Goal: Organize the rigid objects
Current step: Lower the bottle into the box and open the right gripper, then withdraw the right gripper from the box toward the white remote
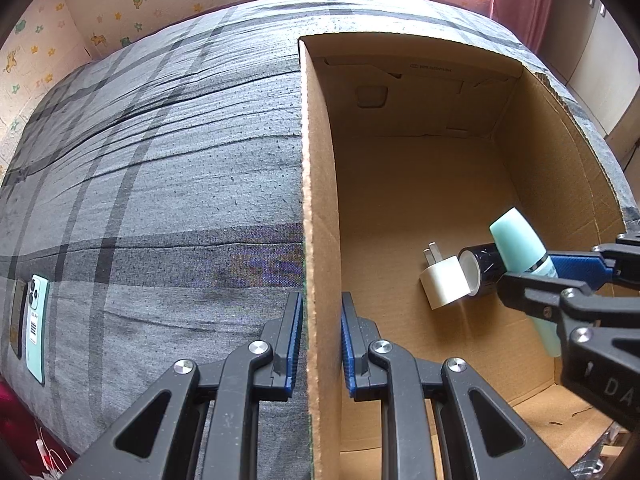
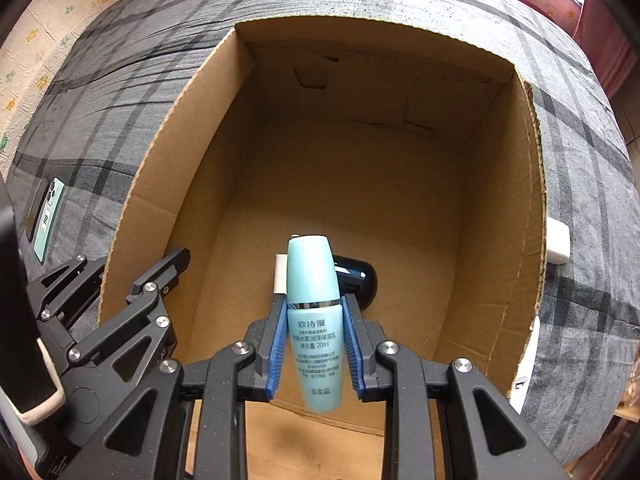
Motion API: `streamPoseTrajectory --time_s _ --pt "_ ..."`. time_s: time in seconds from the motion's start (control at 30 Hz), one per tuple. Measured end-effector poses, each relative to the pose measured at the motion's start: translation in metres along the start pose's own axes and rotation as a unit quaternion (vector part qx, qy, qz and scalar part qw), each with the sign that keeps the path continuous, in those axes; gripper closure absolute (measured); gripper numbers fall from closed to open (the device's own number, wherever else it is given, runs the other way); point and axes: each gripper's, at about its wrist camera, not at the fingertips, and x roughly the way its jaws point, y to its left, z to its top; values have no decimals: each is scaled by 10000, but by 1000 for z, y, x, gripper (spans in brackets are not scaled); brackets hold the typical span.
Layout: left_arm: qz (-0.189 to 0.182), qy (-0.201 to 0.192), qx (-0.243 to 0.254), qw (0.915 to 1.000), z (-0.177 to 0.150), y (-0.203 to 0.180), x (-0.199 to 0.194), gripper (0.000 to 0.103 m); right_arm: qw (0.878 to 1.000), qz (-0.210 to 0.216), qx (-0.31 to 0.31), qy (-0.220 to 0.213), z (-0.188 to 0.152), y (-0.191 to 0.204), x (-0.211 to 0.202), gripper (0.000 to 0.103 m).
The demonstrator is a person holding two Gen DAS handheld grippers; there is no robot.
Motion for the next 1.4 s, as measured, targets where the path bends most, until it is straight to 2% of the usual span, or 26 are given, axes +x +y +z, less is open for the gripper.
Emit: streamPoseTrajectory --time_s 0.47,0.87,0.93,1.0,1.23,1.4 --pt "5 -3 -4 10000 0 -1 0 82 9985 158 259 453 -3 -1 36 75" --pt "19 0 1 10000 0 -1 -1 82 9986 221 236 417 -1 -7 37 75" --pt "23 0 1 10000 0 -2 -1 82 9990 209 191 337 -5 -11 32 70" --pt "27 -2 5 10000 0 -2 -1 82 9994 173 170 252 -6 -14 26 59" --pt "38 3 7 10000 0 -2 -2 82 9998 -135 34 -107 -6 -17 0 46" --pt "56 4 22 10000 0 -2 -2 82 9993 -227 -104 -263 -11 -14 -19 41"
